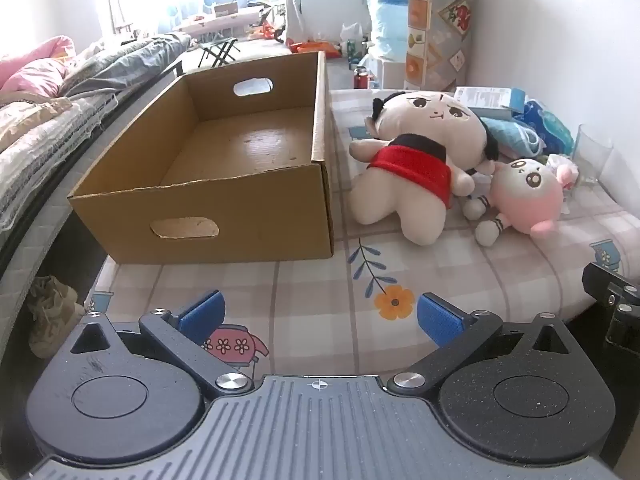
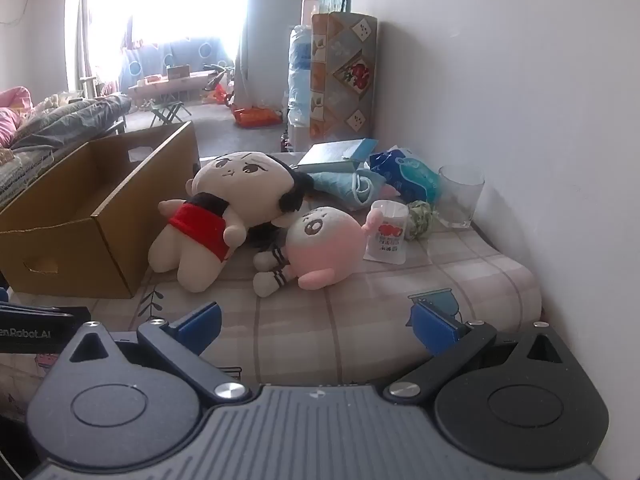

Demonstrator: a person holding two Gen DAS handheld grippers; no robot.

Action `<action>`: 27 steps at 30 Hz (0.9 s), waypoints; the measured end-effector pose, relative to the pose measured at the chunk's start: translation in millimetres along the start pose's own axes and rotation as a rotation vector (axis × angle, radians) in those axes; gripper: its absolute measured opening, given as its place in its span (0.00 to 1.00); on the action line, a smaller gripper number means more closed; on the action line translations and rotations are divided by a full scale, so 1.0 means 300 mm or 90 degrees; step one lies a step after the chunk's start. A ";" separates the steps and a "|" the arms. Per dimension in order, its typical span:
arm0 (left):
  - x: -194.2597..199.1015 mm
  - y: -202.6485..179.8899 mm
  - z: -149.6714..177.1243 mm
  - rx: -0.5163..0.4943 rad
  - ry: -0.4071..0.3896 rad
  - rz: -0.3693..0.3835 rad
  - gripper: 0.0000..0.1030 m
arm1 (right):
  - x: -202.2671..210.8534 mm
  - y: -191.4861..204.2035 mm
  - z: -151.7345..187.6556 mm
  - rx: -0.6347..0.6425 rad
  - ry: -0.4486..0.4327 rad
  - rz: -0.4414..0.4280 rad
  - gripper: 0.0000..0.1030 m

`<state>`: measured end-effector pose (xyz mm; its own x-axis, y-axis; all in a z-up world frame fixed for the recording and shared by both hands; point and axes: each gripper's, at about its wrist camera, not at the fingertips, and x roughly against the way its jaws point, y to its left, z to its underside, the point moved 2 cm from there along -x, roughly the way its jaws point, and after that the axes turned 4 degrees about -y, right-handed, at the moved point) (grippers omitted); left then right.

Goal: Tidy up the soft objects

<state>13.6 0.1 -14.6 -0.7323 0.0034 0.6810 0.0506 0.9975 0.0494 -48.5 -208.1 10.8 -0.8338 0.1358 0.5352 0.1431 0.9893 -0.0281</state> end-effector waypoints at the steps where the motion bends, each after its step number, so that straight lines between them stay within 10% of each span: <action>1: -0.001 -0.001 0.000 -0.002 0.002 -0.002 1.00 | 0.002 0.003 0.000 0.010 0.001 0.005 1.00; 27: 0.017 0.002 -0.003 -0.005 -0.008 0.011 1.00 | 0.001 0.010 -0.014 -0.007 0.022 0.005 1.00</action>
<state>10.4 0.7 -10.4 -0.7399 0.0213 0.6724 0.0684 0.9967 0.0438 -46.2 -205.3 14.3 -0.8134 0.1410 0.5643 0.1556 0.9876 -0.0225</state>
